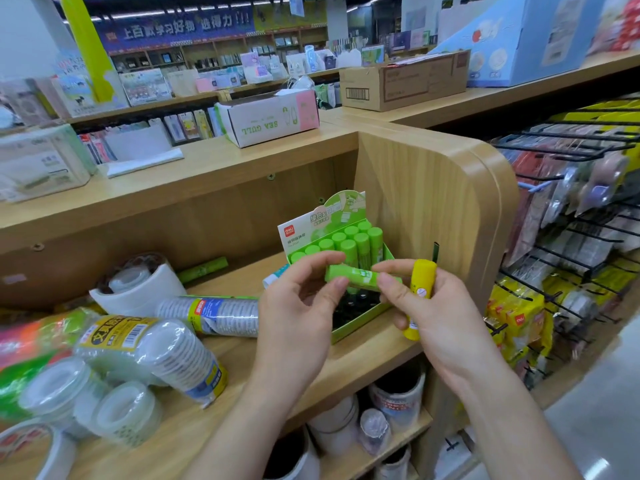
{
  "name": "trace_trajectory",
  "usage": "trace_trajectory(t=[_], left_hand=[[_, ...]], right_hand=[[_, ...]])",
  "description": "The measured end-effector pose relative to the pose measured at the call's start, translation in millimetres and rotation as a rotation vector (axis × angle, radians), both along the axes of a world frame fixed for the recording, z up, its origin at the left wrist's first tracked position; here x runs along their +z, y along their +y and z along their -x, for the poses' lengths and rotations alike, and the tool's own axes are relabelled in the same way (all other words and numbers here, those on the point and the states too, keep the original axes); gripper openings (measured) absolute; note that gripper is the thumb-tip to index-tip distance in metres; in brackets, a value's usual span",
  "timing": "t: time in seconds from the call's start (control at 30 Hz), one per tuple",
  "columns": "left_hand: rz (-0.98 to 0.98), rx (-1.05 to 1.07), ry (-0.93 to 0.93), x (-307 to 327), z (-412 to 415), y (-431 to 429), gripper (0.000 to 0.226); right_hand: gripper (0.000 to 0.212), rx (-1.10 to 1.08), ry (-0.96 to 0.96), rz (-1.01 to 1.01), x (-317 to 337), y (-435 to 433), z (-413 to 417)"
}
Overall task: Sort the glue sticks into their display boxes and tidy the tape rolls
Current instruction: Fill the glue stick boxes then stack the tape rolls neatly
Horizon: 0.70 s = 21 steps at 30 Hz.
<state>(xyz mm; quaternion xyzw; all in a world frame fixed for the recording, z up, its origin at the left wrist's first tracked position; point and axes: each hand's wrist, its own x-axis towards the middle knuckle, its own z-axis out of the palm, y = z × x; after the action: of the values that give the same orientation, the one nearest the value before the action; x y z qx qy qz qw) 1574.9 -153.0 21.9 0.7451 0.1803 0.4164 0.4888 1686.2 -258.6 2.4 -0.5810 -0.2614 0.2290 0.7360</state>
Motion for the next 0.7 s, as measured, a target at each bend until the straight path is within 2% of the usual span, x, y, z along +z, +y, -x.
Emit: trace_trajectory(t=[0.13, 0.3, 0.4, 0.47, 0.57, 0.63, 0.7], left_hand=[[0.152, 0.015, -0.139, 7.4, -1.0, 1.4, 0.028], [0.117, 0.047, -0.158, 10.0, 0.2, 6.6, 0.023], [0.074, 0.022, -0.079, 9.3, -1.7, 11.1, 0.027], [0.004, 0.045, -0.051, 12.1, -2.8, 15.3, 0.032], [-0.267, 0.132, -0.012, 22.8, -3.8, 26.6, 0.032], [-0.380, 0.159, 0.052, 27.6, -4.4, 33.1, 0.030], [-0.407, 0.169, 0.121, 26.3, -7.3, 35.8, 0.028]], right_hand=[[0.014, 0.019, -0.050, 0.043, 2.5, 2.8, 1.5], [0.012, 0.057, -0.092, 0.061, 4.7, 7.3, 3.8], [0.013, 0.067, -0.197, 0.118, 4.4, 10.1, 4.2], [0.013, 0.067, -0.246, 0.129, 3.7, 12.0, 3.3], [0.016, -0.038, -0.332, 0.154, 2.7, 12.3, -8.2], [0.026, -0.077, -0.296, 0.172, 3.5, 10.1, -17.4], [0.033, -0.046, -0.194, 0.161, 3.9, 8.5, -23.2]])
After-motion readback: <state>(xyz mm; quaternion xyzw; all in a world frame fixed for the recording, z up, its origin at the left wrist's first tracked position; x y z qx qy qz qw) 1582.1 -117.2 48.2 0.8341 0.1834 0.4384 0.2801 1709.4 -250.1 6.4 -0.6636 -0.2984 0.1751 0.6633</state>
